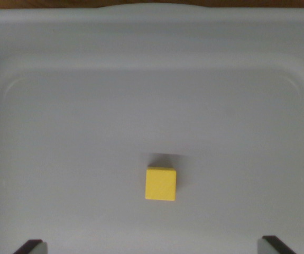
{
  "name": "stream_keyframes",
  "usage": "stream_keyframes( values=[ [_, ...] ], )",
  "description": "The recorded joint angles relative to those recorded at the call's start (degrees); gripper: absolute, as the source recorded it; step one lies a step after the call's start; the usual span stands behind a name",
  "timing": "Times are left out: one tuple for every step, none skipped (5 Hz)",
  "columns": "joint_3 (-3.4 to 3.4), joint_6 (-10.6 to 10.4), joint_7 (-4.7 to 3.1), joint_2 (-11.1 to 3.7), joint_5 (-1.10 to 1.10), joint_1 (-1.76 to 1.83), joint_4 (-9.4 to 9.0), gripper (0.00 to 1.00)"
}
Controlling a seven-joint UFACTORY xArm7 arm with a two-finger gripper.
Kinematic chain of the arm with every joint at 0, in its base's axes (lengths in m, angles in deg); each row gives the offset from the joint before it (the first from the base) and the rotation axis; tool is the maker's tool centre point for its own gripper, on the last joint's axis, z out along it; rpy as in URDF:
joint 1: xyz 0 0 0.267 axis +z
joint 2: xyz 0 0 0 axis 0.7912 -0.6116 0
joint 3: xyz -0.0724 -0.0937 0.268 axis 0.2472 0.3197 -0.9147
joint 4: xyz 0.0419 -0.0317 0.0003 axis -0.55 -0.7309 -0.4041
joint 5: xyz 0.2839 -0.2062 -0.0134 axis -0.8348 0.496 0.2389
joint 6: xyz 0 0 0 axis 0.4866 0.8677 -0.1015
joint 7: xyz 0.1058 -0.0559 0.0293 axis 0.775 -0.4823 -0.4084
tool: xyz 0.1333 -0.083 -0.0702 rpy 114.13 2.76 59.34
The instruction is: Pick yellow cube
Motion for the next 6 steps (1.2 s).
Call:
stream_keyframes(
  values=[
    [0.06,-0.94,-0.08,-0.38,-0.08,0.0,-0.71,0.0],
    [0.06,-0.94,-0.08,-0.38,-0.08,0.0,-0.71,0.0],
    [0.13,-2.18,-0.19,-0.88,-0.19,0.0,-1.64,0.0],
    [0.13,-2.18,-0.19,-0.88,-0.19,0.0,-1.64,0.0],
    [0.23,-3.72,-0.32,-1.5,-0.32,0.01,-2.8,0.0],
    [0.23,-3.72,-0.32,-1.5,-0.32,0.01,-2.8,0.0]
  ],
)
